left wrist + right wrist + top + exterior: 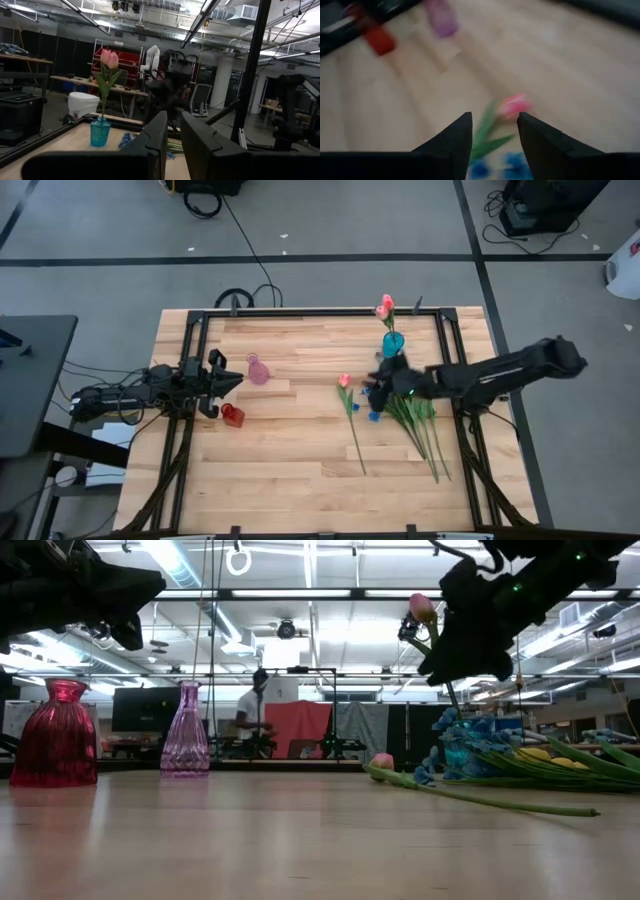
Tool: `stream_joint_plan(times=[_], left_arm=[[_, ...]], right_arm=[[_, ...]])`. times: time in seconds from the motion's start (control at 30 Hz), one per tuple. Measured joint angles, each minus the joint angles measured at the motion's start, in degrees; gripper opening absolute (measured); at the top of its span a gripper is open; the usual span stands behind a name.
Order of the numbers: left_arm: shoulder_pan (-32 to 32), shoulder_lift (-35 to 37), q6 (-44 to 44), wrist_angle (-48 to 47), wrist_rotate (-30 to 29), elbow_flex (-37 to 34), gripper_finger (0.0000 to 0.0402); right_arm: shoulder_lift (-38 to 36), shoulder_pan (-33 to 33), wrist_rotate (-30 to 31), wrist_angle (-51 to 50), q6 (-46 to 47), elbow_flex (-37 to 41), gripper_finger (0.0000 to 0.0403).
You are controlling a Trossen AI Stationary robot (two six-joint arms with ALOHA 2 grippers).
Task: Sort flowers into vase by color
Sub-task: Put the pink flower into the blue vase
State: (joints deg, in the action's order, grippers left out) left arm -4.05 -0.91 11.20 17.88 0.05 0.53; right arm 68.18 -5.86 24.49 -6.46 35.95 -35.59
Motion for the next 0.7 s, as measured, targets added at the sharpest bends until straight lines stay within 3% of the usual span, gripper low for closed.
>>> stream_joint_plan(times=[0.17,0.47,0.7], left_arm=[[0.0,0.0,-0.38,0.83,-0.29,-0.01,0.0056],[0.0,0.0,-1.99,1.54,-1.68,-0.02,0.0056],[-0.01,0.0,-1.47,1.56,-0.29,0.0,0.0056]], right_arm=[[11.02,-4.39,-3.65,-3.93,2.66,-9.67,0.0165],[32.49,-4.87,-17.21,-30.35,14.81,-33.03,0.0153],[44.41,-3.57,-24.89,-45.14,18.17,-44.27,0.0135]])
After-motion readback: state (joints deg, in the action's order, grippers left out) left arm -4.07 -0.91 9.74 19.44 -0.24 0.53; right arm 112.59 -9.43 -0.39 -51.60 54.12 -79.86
